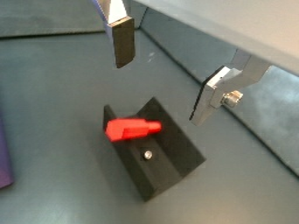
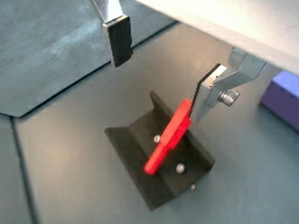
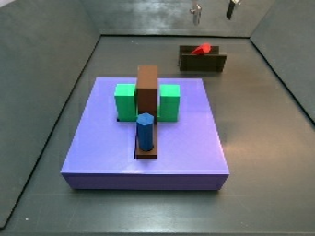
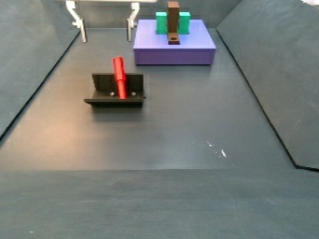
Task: Pick up the red object. Move up. Place the red object on the fixture. Regrasp the red object. Move to above the board. Insert the red object.
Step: Regrasp the red object.
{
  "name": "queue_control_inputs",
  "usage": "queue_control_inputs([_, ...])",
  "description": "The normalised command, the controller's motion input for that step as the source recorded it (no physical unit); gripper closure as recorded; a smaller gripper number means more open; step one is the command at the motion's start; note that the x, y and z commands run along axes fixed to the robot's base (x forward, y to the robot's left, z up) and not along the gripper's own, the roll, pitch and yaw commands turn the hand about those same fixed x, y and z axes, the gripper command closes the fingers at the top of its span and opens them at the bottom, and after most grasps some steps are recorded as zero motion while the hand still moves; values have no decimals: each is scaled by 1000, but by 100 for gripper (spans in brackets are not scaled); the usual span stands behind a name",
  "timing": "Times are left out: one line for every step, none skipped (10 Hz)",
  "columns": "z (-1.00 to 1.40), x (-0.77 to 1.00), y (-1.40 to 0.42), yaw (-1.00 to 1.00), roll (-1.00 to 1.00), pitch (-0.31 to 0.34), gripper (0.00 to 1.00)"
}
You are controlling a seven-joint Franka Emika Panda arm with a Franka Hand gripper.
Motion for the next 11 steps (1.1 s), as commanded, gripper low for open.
queue_control_inputs([143, 0, -34, 0, 1000, 600, 0])
queue_control_inputs([146, 14, -94, -63, 1000, 623, 0])
queue_control_inputs([163, 0, -246, 0, 1000, 586, 0])
queue_control_inputs([86, 0, -340, -37, 1000, 557, 0])
queue_control_inputs([-86, 34, -471, -106, 1000, 397, 0])
queue_control_inputs([-97, 14, -154, 0, 271, 63, 0])
queue_control_inputs([-3, 26, 0, 0, 0, 0, 0])
queue_control_inputs([-251, 97, 0, 0, 0, 0, 0])
queue_control_inputs([-494, 257, -23, 163, 11, 0, 0])
queue_control_inputs([-577, 411, 0, 374, 66, -14, 0])
queue_control_inputs([-509, 0, -51, 206, 231, -106, 0])
